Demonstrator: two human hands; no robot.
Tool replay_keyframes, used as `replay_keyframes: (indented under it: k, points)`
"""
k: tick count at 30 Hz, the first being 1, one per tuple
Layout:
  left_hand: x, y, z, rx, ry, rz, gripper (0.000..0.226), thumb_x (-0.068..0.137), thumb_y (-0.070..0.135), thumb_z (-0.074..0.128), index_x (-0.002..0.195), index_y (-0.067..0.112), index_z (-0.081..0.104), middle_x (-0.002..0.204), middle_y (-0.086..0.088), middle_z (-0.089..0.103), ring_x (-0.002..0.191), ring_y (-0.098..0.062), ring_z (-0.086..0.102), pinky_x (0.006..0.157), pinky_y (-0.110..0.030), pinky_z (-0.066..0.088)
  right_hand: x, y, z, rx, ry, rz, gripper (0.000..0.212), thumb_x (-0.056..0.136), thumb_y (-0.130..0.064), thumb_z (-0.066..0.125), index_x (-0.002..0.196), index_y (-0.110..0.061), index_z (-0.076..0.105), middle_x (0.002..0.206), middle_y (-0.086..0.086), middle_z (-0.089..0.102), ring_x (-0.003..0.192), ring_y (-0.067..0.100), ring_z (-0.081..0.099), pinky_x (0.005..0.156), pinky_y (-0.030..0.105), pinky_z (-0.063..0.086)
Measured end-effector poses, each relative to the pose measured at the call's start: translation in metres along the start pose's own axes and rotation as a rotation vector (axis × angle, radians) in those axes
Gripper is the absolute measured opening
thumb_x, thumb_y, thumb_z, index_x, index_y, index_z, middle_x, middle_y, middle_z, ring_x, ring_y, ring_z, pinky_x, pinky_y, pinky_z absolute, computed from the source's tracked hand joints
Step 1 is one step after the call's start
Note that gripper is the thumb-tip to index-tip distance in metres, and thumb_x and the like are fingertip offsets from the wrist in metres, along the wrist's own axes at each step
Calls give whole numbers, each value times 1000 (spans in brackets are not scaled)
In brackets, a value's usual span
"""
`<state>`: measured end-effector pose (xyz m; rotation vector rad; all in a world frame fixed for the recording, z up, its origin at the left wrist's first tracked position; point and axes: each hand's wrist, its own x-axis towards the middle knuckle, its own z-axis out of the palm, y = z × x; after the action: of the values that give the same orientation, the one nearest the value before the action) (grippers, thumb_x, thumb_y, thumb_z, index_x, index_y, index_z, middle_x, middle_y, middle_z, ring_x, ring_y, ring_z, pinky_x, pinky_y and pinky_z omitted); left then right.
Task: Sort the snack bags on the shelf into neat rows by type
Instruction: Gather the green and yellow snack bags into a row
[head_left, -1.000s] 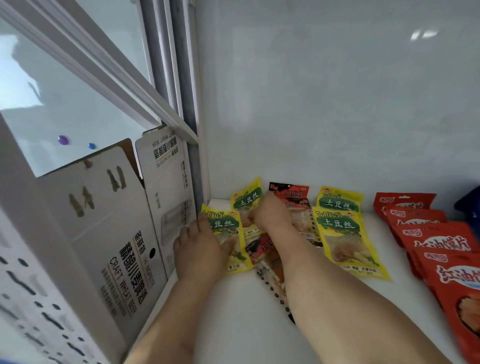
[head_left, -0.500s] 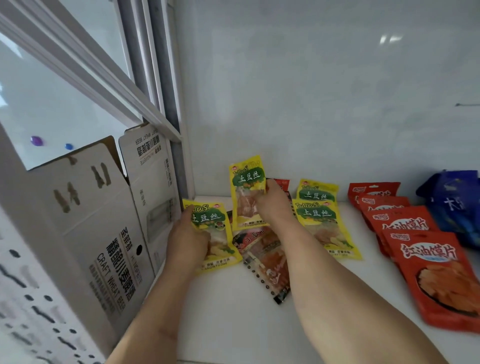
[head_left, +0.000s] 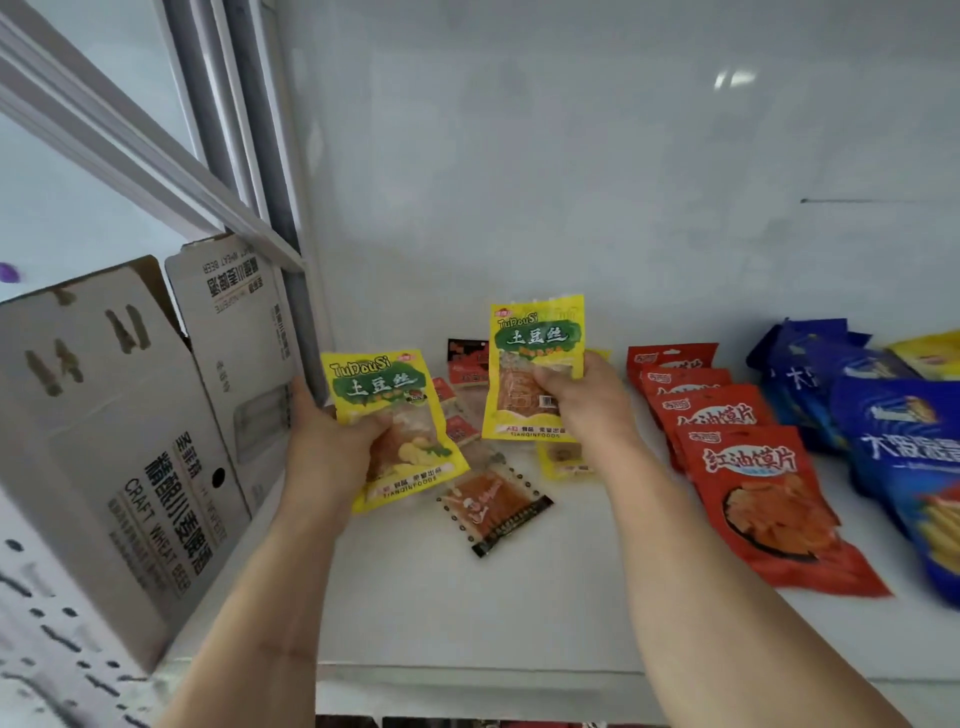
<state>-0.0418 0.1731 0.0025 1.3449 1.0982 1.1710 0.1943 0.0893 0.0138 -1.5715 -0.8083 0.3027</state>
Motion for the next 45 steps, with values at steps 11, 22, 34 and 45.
replay_keyframes:
  k: [11, 22, 34, 45]
  points:
    - [-80, 19, 43, -172, -198, -6, 36, 85, -8, 66, 114, 12, 64, 100, -10, 77, 86, -34, 75, 82, -56, 59, -35, 32, -63, -53, -46, 43, 14, 83, -20, 77, 85, -28, 66, 91, -8, 72, 84, 11, 68, 77, 30, 55]
    - [-127, 2, 65, -22, -270, -66, 37, 88, -8, 63, 115, 17, 60, 94, -7, 78, 77, -31, 76, 70, -46, 63, -55, 44, -60, -386, -6, 107, 27, 90, -24, 65, 113, -12, 55, 106, 7, 70, 95, 29, 65, 74, 36, 51]
    - [-133, 3, 107, 253, -282, -26, 31, 87, 8, 61, 100, 36, 58, 90, 11, 72, 78, -14, 71, 69, -33, 58, -51, 46, -65, -334, 71, 151, 52, 100, -41, 51, 137, -5, 49, 128, 16, 62, 116, 34, 59, 92, 38, 46]
    - [-131, -4, 143, 412, -297, 43, 39, 78, 21, 55, 117, 29, 53, 96, 2, 72, 87, -27, 67, 77, -39, 56, -51, 54, -67, -355, 89, 107, 48, 103, -43, 42, 127, -5, 59, 123, 14, 63, 111, 30, 59, 89, 35, 45]
